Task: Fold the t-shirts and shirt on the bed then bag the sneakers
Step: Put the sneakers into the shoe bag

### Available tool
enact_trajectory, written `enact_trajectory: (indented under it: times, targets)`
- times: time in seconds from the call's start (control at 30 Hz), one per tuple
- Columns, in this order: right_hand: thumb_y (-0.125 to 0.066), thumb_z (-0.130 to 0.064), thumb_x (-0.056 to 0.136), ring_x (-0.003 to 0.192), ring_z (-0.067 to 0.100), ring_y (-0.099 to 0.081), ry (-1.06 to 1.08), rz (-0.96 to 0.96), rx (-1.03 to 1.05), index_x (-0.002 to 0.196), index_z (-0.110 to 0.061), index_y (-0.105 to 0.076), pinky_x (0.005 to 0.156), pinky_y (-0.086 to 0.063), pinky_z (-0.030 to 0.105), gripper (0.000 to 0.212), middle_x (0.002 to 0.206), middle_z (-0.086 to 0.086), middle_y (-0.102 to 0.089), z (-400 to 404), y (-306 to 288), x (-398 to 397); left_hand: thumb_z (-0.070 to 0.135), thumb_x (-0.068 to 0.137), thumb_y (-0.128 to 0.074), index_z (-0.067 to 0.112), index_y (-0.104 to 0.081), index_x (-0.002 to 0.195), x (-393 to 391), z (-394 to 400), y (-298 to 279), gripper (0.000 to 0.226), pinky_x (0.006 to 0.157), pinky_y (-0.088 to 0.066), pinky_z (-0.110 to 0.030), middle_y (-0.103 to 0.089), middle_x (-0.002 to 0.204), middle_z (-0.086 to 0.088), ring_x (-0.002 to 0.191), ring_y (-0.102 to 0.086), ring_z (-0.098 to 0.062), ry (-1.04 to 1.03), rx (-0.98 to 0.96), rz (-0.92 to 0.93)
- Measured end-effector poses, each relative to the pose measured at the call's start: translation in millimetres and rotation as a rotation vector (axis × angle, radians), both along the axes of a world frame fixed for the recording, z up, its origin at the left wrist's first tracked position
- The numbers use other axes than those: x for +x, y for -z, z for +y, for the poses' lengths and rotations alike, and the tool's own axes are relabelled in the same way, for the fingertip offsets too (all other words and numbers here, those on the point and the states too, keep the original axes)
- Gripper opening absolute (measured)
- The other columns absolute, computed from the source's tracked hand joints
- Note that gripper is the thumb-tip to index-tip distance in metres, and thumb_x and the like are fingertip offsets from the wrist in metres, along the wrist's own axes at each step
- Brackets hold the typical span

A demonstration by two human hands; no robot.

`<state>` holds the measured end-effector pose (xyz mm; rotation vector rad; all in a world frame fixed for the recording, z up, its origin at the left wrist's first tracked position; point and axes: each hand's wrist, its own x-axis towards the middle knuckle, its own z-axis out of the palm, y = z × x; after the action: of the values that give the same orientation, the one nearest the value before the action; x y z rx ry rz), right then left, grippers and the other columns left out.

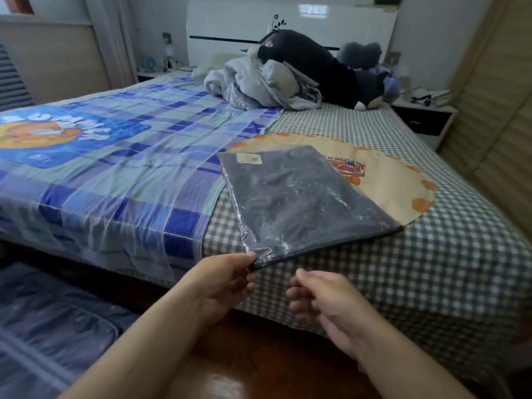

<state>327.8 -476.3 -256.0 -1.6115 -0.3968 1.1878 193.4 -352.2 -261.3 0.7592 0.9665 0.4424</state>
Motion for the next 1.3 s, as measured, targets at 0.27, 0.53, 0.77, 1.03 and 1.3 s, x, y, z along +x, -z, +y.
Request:
enact_trajectory:
  times: [0.27,0.53,0.77,1.03,1.3]
  targets:
    - [-0.070,-0.023,0.094,0.057,0.010,-0.061,0.003,0.075,0.155,0.094,-0.004,-0.066,0.050,-0.050,0.021,0.020,0.084,0.013,-0.072,26,18,-23,0.004,0.091,-0.072,-0.005,-0.068,0.089,15,-16,4,0.010,0.045,-0.050,-0.020,-0.062,0.060,-0.012,0.046,-0.060,-0.013,-0.068,0.280,0.049]
    - [-0.066,-0.011,0.096,0.048,0.007,-0.049,0.156,0.235,0.213,0.080,-0.008,-0.059,0.044,-0.040,0.018,0.018,0.060,0.002,-0.060,40,13,-21,0.006,0.091,-0.073,0.002,-0.059,0.084,25,-11,10,0.016,0.050,-0.053,-0.025,-0.063,0.056,-0.008,0.047,-0.060,-0.015,-0.169,0.409,0.088]
    - [-0.070,-0.007,0.091,0.042,0.002,-0.048,0.508,0.265,0.197,0.074,-0.010,-0.061,0.040,-0.039,0.016,0.019,0.053,-0.001,-0.058,30,-8,61,0.003,0.093,-0.069,0.008,-0.055,0.077,-3,30,13,0.022,0.048,-0.052,-0.024,-0.058,0.063,-0.011,0.051,-0.057,-0.016,-0.292,0.459,0.156]
    - [-0.070,-0.013,0.093,0.048,0.002,-0.051,0.552,0.182,0.149,0.085,-0.013,-0.063,0.041,-0.043,0.017,0.010,0.067,-0.001,-0.058,13,-2,126,0.018,0.088,-0.078,0.014,-0.058,0.086,-21,62,21,0.020,0.068,-0.055,-0.038,-0.067,0.080,-0.010,0.064,-0.064,-0.023,-0.336,0.670,0.385]
    - [-0.071,-0.018,0.093,0.070,0.013,-0.063,0.522,0.264,0.225,0.096,-0.011,-0.066,0.065,-0.054,0.025,0.009,0.079,0.004,-0.066,11,2,117,0.030,0.079,-0.085,0.020,-0.077,0.106,15,30,24,0.030,0.083,-0.046,-0.046,-0.066,0.106,-0.001,0.104,-0.056,-0.031,0.046,1.867,0.737]
